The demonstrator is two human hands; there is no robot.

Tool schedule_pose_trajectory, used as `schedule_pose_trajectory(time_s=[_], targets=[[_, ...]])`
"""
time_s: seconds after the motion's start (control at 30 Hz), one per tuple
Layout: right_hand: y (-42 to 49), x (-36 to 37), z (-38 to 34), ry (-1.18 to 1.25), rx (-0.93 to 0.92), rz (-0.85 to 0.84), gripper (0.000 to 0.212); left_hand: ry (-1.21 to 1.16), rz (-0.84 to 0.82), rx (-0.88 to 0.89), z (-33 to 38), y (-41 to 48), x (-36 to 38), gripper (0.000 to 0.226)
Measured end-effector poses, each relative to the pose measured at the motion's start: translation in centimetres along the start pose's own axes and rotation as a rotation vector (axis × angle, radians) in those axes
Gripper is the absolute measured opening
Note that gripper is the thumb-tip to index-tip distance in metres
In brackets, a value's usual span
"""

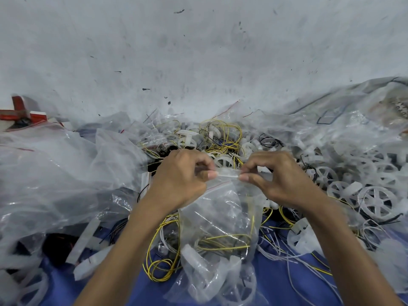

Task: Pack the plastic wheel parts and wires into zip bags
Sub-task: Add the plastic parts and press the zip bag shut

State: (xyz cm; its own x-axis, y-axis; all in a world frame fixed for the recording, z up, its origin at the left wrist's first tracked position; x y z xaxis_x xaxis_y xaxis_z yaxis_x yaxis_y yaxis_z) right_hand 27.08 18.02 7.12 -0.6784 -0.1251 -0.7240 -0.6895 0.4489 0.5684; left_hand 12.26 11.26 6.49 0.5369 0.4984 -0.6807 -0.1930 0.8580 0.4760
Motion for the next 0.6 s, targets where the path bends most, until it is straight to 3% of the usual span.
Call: schedule_pose_trajectory(time_s=[0.17,0.3,0.4,0.53,0.6], targets=[[0.1,-0.3,-0.1,0.025,-0.018,0.028,0.007,0.077,0.03,-0.024,0.1,0.1,-0.2,0.022],[0.4,0.5,-0.1,0.018,0.005,-0.005,0.006,-0.003,-0.017,0.024,0.7,0.0,0.2,0.003],[0.4,0.8,-0.3,-0.011,-0.014,0.0,0.007,0.007,-0.03,0.049,1.3,-0.2,0.7,0.004],[0.4,0.9,-0.7,-0.064,-0.055,0.016,0.009,0.096,0.053,0.063,1.8,-0.4,0.7,0.027],[0.4,0.9,-0.9,-0.066,-0.072,0.028,0.007,0.162,0.132,0.065,1.8,-0.6,0.6,0.025]])
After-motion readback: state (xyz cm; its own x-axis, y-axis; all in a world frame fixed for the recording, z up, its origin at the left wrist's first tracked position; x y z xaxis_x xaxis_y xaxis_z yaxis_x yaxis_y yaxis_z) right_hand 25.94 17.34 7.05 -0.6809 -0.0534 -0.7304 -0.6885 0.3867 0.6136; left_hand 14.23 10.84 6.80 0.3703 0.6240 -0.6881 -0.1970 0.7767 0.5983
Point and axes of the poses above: each hand's wrist, its own y-axis towards the middle knuckle, its own x-axis out of the palm, z = x × y, the point moved 6 cm from there along y, towards the middle knuckle, and after that the axes turned 1 degree about x, right-handed, at the moved point
